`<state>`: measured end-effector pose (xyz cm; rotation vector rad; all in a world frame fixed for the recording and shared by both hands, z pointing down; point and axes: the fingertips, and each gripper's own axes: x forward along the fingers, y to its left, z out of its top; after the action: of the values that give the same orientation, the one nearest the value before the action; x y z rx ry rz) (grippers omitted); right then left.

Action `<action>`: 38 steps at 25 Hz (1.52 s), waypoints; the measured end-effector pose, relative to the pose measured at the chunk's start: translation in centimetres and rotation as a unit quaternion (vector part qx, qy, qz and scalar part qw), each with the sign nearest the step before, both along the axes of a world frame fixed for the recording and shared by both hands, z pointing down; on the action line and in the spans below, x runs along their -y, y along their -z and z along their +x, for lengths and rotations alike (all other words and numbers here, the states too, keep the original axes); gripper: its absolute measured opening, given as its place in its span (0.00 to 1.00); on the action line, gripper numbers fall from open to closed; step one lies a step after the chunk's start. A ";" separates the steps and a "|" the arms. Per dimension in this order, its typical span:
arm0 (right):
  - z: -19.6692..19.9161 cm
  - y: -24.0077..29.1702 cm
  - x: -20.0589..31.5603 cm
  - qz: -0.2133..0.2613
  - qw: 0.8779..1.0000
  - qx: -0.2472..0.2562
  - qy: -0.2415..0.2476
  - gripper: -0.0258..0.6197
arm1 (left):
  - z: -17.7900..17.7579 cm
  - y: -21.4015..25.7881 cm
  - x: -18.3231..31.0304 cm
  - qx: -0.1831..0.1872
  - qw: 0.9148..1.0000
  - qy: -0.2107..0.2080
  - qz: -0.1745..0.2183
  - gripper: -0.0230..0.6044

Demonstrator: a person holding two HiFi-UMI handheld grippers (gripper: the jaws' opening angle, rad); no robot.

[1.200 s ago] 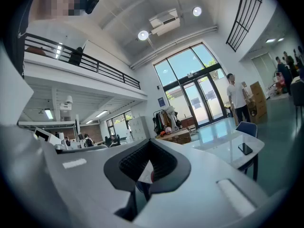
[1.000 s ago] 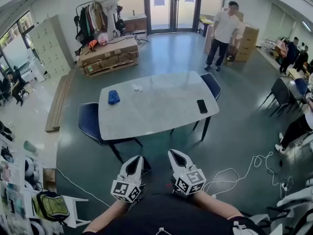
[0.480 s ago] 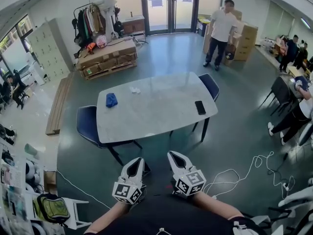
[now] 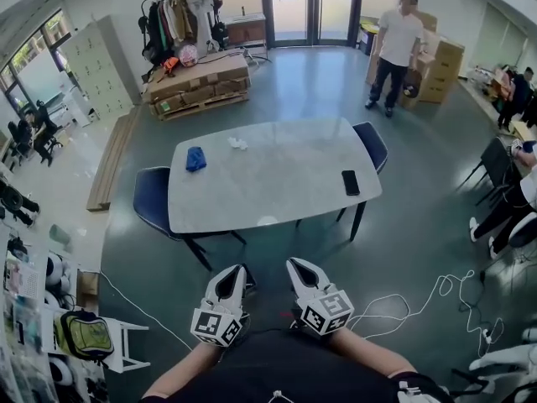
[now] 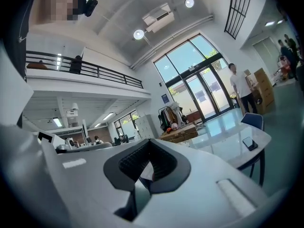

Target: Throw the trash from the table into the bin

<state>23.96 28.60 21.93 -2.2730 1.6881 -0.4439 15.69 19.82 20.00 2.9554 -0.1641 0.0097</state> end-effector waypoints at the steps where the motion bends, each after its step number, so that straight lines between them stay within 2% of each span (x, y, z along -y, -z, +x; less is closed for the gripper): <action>1: 0.3 -0.3 0.0 0.002 1.000 0.003 0.006 0.08 | 0.3 -0.1 -0.1 0.000 1.000 0.005 0.002 0.04; 4: 1.4 -1.2 0.5 0.009 1.000 0.014 0.024 0.08 | 1.2 -0.5 -0.4 0.002 1.000 0.019 0.002 0.04; 8: 1.2 -1.6 2.4 0.018 0.998 0.033 0.046 0.08 | 0.7 -0.5 -0.1 0.028 0.999 0.028 0.008 0.04; 11: 1.0 -1.9 4.3 0.016 0.997 0.040 0.060 0.08 | 0.8 -1.1 1.8 0.026 0.999 0.042 -0.002 0.04; 15: 2.3 -2.3 6.9 0.004 0.997 0.045 0.064 0.08 | 3.2 -1.0 4.9 0.023 0.999 0.043 -0.012 0.04; 20: 5.7 -1.4 10.4 -0.012 0.998 0.037 0.042 0.08 | 5.9 0.0 9.2 -0.006 0.999 0.029 -0.013 0.04; 26: 7.6 1.4 15.3 -0.010 0.999 0.002 0.031 0.08 | 6.9 0.7 14.3 -0.030 0.999 0.026 -0.024 0.04; 33: 11.0 0.9 19.9 -0.031 0.999 -0.002 0.025 0.08 | 7.9 -0.9 19.8 -0.021 0.998 0.044 -0.042 0.04; 38: 17.0 -1.5 24.2 -0.055 0.998 0.002 0.042 0.08 | 10.7 -2.1 24.3 0.000 0.995 0.085 -0.047 0.04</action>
<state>40.93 4.37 23.40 -2.2820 1.8040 -0.5725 26.38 -4.47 22.05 2.8386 -0.4033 -0.0064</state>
